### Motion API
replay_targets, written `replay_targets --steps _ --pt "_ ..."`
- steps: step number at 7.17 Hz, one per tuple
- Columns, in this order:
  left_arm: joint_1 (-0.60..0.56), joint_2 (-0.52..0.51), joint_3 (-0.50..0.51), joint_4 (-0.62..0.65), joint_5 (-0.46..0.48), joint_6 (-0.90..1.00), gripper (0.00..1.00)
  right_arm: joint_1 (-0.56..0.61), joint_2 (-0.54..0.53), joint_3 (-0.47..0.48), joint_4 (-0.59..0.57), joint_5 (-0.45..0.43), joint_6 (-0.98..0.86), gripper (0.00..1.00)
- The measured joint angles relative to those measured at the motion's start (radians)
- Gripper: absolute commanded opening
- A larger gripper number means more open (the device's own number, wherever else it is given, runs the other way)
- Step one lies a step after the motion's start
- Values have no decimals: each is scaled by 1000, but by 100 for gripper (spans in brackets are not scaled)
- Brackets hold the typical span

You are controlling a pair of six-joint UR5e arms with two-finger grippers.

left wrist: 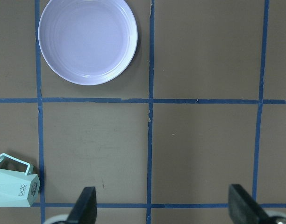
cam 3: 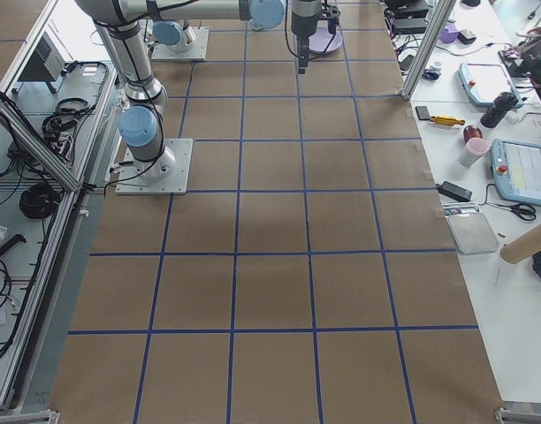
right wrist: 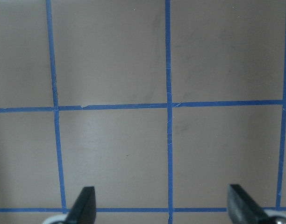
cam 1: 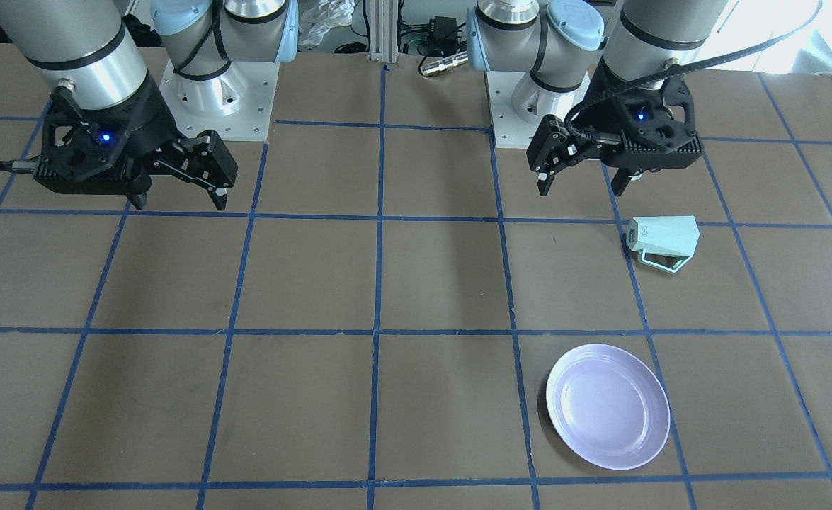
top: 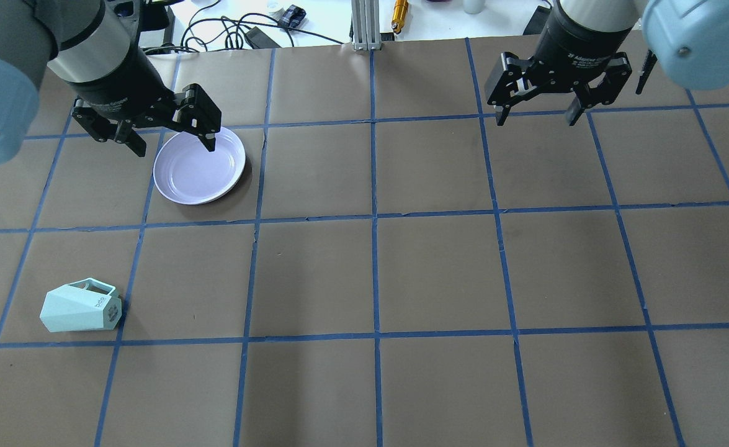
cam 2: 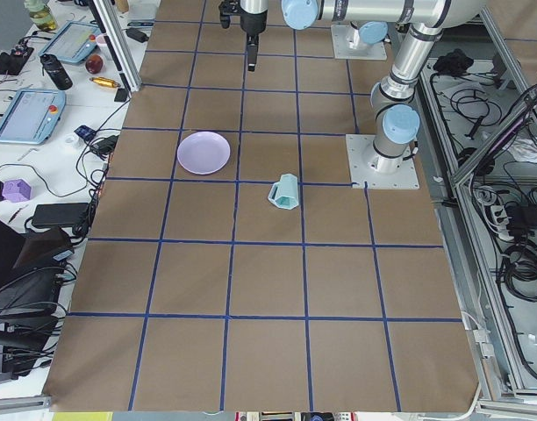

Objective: Flip cup and place on plate
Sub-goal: 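Move the left gripper away from the white plate toward the table edge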

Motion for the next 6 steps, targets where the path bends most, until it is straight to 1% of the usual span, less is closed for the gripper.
replay_targets --steps 6 --pt "0 12 -1 -4 0 5 100 0 0 0 1 0 0 100"
